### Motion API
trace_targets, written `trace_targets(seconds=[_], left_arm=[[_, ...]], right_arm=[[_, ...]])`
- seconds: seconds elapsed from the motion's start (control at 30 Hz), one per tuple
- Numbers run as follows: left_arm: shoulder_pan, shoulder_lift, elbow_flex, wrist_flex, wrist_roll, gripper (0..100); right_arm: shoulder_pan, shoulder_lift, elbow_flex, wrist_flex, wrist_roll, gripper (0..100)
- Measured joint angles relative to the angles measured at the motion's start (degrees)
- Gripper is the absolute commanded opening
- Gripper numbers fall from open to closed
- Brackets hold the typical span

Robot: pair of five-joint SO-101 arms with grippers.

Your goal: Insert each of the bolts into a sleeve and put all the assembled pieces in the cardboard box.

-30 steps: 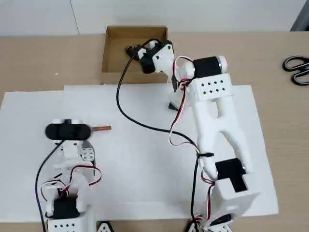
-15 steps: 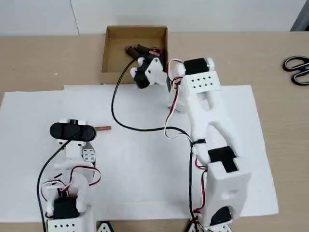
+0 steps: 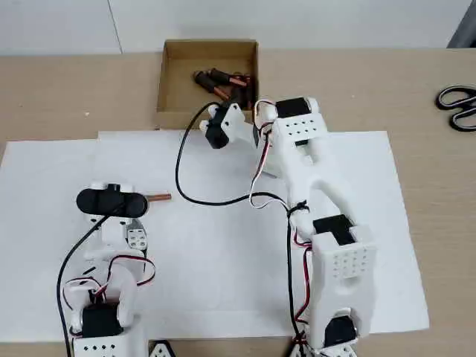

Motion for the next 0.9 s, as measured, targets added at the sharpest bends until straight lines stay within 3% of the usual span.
trace_targets(seconds=[0.47, 0.67, 0.9], left_arm=[[0.0, 0.0, 0.0, 0.0, 0.0, 1], [0.0, 0.0, 0.0, 0.0, 0.0, 1], [0.0, 0.0, 0.0, 0.0, 0.0, 1]], right_arm=[[0.1, 5.3, -0.1, -3.7, 2.4, 18.5], [0.3, 6.3, -0.4, -4.2, 2.4, 0.5], [0.4, 6.9, -0.5, -5.8, 2.5, 0.5]])
